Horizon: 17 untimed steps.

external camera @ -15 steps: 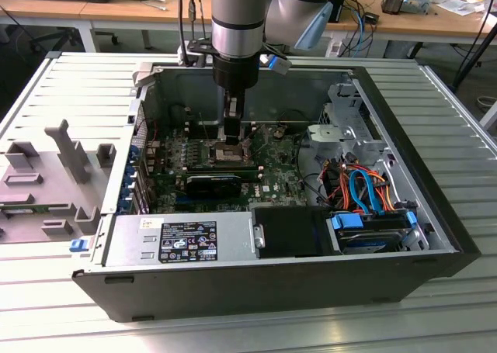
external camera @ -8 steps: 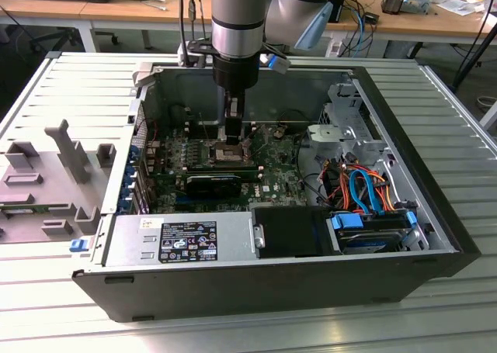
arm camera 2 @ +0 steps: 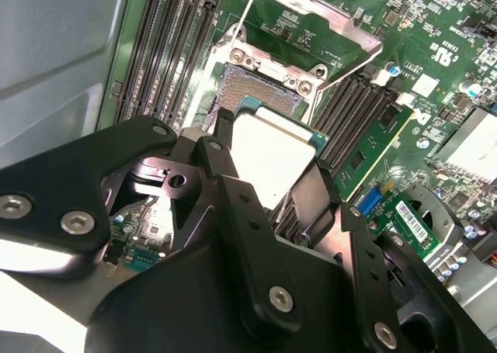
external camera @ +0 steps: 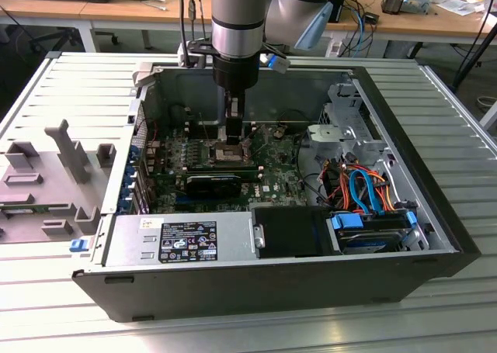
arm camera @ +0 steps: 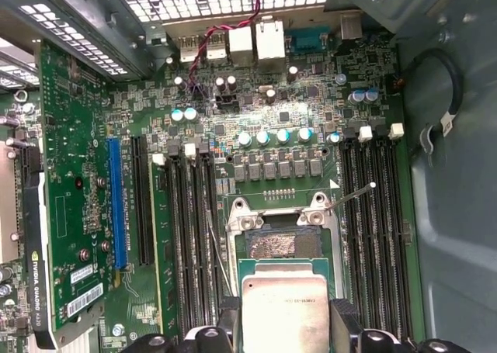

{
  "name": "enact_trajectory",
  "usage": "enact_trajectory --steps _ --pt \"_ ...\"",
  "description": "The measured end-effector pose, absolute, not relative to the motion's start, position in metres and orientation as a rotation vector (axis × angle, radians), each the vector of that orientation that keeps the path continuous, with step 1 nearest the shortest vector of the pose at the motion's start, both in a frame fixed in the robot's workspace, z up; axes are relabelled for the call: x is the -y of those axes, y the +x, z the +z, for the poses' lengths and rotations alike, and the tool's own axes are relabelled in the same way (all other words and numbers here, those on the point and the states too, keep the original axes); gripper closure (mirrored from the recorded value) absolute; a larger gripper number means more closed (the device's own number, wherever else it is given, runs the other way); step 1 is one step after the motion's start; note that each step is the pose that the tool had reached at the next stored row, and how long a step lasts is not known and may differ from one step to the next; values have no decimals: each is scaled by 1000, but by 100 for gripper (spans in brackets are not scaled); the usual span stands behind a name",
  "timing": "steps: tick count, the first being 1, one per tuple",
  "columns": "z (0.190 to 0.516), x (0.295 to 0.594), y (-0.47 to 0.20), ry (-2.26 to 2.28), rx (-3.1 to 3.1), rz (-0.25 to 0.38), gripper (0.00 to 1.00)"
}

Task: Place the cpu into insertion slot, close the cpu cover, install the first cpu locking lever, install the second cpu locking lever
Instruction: 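Place the cpu into insertion slot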

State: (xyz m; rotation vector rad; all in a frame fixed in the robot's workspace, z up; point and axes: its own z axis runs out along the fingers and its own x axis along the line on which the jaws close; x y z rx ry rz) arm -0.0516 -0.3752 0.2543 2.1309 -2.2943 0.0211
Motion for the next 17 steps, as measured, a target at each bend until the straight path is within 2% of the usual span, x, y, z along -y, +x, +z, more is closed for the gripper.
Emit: enact_trajectory --steps 17 --pt "254 375 -52 2150 2277 21 46"
